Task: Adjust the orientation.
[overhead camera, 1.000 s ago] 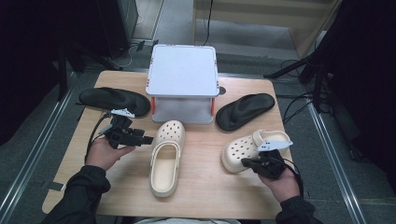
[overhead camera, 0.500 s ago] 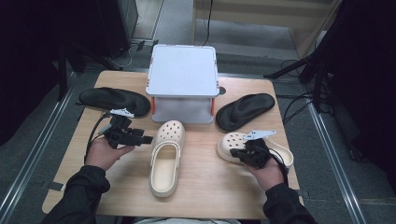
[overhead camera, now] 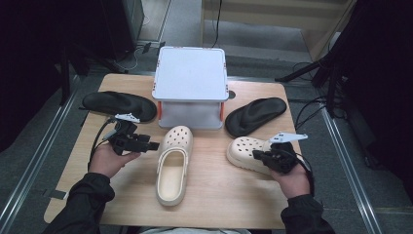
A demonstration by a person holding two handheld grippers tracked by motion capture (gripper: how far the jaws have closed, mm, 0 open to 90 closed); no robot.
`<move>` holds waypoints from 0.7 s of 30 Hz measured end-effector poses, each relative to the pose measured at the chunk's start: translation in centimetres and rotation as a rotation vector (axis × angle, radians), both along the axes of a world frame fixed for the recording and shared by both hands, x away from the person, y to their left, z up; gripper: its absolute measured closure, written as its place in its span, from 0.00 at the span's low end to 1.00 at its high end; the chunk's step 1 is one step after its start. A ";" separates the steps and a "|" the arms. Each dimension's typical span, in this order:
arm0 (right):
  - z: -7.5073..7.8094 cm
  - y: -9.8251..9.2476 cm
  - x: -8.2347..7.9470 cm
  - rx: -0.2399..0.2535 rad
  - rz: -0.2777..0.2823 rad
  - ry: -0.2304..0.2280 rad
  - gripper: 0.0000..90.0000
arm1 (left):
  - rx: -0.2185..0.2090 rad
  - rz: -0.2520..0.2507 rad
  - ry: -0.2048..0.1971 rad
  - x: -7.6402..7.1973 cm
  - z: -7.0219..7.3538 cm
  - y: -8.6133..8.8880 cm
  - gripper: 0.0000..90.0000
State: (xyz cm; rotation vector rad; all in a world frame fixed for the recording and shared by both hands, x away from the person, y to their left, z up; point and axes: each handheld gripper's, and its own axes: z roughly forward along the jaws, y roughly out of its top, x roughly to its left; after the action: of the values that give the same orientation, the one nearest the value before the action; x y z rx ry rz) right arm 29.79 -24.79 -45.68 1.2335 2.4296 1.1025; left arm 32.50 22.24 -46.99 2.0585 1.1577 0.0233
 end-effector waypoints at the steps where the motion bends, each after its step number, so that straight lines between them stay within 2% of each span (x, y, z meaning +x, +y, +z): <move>1: 0.2 -0.6 -0.1 0.005 -0.019 -0.002 1.00 | -0.003 -0.001 -0.002 0.0 0.0 0.0 0.45; 3: 0.8 -2.2 -0.1 0.028 -0.054 -0.018 1.00 | -0.002 0.001 -0.001 0.0 0.0 0.0 0.45; 6: 1.1 -2.9 -0.2 0.051 -0.058 -0.022 1.00 | 0.000 0.004 -0.001 0.0 0.0 0.0 0.45; 11: 1.6 -3.9 -0.5 0.061 -0.080 -0.036 1.00 | -0.002 0.004 0.001 0.0 0.0 0.1 0.45; 15: 1.4 -4.7 -0.7 0.023 -0.106 -0.037 1.00 | -0.004 0.003 0.000 0.0 0.0 0.1 0.45; 21: -0.2 -4.7 -0.4 -0.052 -0.115 0.020 1.00 | -0.001 0.002 -0.001 0.0 0.0 0.1 0.45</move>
State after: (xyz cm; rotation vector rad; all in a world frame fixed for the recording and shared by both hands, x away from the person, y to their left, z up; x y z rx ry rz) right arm 29.44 -29.46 -45.87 1.3546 2.3532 0.9936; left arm 32.49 22.31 -46.96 2.0564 1.1587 0.0253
